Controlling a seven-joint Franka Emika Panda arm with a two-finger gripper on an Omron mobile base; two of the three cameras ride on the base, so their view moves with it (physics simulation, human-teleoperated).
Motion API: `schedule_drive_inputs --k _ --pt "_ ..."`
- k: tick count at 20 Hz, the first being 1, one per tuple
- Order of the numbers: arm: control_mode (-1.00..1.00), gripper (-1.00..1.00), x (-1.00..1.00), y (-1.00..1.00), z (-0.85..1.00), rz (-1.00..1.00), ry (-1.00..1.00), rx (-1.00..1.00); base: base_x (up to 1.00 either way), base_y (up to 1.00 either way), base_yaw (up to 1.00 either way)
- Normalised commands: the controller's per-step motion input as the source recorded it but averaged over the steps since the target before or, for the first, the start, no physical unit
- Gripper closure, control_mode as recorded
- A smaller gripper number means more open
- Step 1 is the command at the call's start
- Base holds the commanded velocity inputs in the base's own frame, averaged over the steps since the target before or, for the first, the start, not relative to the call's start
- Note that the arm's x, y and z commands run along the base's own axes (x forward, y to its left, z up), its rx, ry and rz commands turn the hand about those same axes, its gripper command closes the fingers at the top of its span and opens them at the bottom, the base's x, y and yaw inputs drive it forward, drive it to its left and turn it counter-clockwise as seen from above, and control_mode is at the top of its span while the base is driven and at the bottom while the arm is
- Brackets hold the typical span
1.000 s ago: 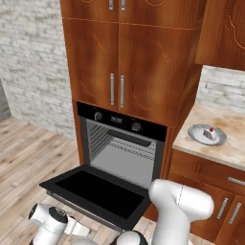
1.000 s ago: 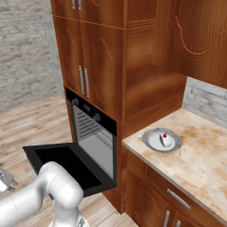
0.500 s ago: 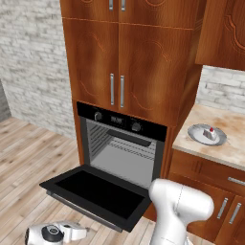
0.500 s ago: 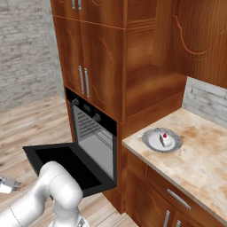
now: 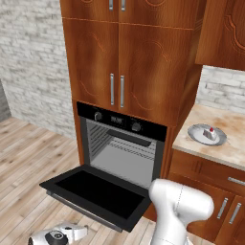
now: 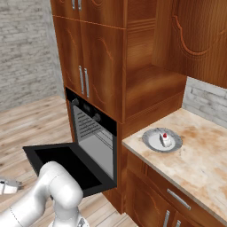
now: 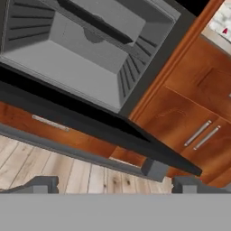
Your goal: Take the baked cake out of the oven and place it on the plate for cooling. Then close the oven door.
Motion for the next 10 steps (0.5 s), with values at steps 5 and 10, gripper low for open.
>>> schedule_drive_inputs --k 5,10 --pt "-1.0 -1.0 0.22 0.05 -0.37 0.14 -0.06 0.0 0.0 0.0 0.0" --pt "-1.0 -1.0 0.31 0.0 -0.31 0.09 -0.09 0.0 0.0 0.0 0.0"
